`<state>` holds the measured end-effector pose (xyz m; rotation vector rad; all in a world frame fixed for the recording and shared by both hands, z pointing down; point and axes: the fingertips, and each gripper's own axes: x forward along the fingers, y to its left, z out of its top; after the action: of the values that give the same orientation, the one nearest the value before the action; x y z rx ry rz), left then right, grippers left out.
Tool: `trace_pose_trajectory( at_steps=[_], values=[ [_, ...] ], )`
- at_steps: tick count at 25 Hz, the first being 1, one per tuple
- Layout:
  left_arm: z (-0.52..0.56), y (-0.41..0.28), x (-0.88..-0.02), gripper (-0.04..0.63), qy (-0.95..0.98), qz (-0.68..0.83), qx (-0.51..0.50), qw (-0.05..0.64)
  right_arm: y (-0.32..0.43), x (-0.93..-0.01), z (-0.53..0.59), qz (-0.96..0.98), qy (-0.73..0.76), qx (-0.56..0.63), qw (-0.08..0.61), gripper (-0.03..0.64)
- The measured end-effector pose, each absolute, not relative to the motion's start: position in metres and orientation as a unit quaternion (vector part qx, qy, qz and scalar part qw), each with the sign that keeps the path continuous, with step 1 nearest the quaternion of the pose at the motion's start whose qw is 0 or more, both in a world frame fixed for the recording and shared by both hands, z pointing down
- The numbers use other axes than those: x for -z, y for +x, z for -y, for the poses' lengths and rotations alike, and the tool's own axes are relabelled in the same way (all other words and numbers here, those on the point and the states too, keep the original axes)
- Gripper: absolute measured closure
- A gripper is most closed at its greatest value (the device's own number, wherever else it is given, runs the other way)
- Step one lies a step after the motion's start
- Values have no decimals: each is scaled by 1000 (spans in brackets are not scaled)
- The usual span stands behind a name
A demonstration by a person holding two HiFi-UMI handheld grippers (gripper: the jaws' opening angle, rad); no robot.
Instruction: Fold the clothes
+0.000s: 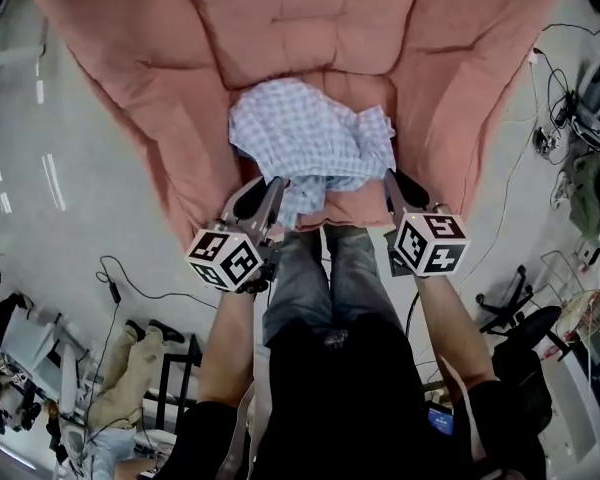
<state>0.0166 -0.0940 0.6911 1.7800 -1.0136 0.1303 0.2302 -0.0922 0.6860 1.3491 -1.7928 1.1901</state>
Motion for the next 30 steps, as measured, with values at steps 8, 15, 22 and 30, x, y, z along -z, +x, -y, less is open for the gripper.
trace_pose_trajectory(
  at_steps=[8, 15, 22, 30],
  values=[
    [83, 16, -604, 528, 785, 387, -72, 479, 231, -614, 67, 679, 518, -456, 249, 581],
    [105, 17, -483, 529, 821, 393, -67, 408, 235, -502, 98, 725, 527, -408, 175, 581],
    [88, 29, -354, 529, 843, 419, -44, 335, 247, -379, 113, 781, 505, -353, 101, 581],
    [38, 61, -233, 528, 859, 457, 0, 231, 279, -256, 76, 847, 455, -272, 30, 581]
  ],
)
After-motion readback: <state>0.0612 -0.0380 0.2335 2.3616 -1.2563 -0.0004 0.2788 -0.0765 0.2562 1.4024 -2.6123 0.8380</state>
